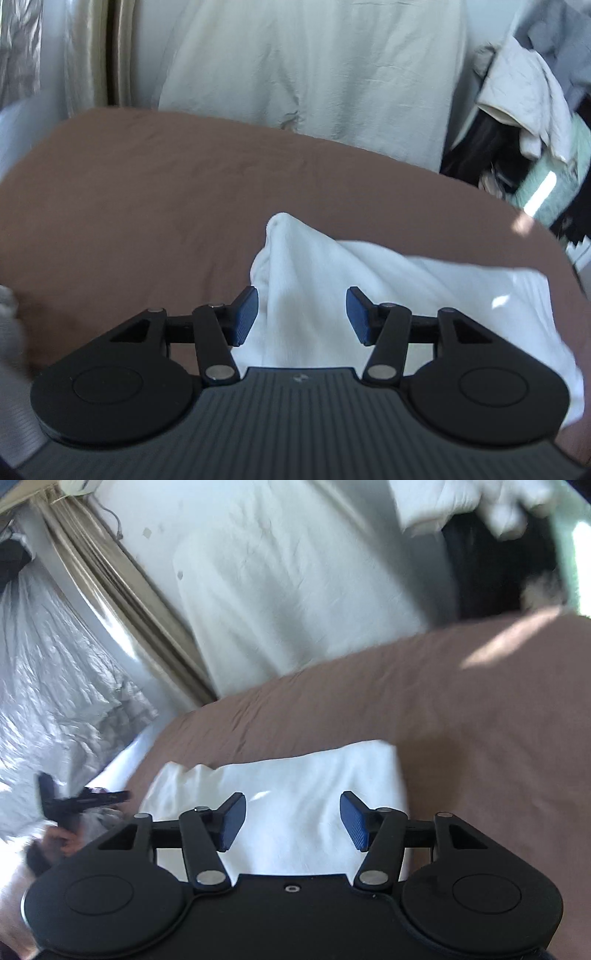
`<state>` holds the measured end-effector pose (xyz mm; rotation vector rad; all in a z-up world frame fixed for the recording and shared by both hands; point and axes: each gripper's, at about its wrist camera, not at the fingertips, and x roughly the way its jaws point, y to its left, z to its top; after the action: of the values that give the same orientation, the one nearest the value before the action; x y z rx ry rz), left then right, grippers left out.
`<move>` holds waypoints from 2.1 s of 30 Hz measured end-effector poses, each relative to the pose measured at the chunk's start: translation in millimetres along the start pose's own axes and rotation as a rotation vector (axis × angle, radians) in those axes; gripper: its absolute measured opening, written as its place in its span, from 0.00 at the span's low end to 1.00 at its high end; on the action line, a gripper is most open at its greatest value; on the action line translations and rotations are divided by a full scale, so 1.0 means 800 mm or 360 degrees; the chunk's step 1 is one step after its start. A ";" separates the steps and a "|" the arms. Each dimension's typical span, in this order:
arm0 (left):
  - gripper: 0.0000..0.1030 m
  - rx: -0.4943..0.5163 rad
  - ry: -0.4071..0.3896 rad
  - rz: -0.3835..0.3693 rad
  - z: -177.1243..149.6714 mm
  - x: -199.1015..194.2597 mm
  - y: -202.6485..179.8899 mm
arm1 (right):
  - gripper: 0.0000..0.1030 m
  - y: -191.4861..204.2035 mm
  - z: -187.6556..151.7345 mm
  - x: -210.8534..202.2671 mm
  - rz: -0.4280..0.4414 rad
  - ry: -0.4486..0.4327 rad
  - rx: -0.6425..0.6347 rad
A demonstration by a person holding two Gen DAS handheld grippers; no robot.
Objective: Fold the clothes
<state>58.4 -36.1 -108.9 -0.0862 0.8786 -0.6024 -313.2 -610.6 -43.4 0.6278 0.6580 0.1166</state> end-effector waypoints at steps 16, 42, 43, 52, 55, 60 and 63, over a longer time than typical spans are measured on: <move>0.06 -0.0147 0.0106 -0.0165 0.009 0.081 0.020 | 0.30 -0.082 0.007 0.123 0.0088 -0.0015 0.0316; 0.11 -0.0140 -0.0224 0.0084 0.058 0.114 0.047 | 0.17 -0.054 0.071 0.172 -0.0229 -0.0202 0.0166; 0.12 -0.0116 -0.0198 0.0120 0.052 0.114 0.044 | 0.24 -0.048 0.068 0.184 -0.0350 -0.0146 0.0145; 0.48 -0.0143 -0.0092 -0.0057 0.015 0.017 0.028 | 0.36 0.004 -0.008 0.100 -0.0383 -0.0353 0.0377; 0.50 -0.0264 0.0046 -0.0096 -0.016 -0.002 0.031 | 0.50 0.026 -0.067 0.057 -0.0282 -0.0398 0.0402; 0.50 -0.0345 0.0245 -0.0066 -0.065 -0.025 0.031 | 0.51 0.016 -0.147 0.014 -0.0459 -0.0332 0.0428; 0.56 -0.0315 0.0290 -0.0154 -0.088 -0.042 0.021 | 0.51 -0.006 -0.176 -0.003 -0.0421 -0.0297 0.0525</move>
<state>-2.6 7.9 -136.2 -0.2570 1.1144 -0.6187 -400.5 -543.5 -131.2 0.8500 0.5775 -0.2997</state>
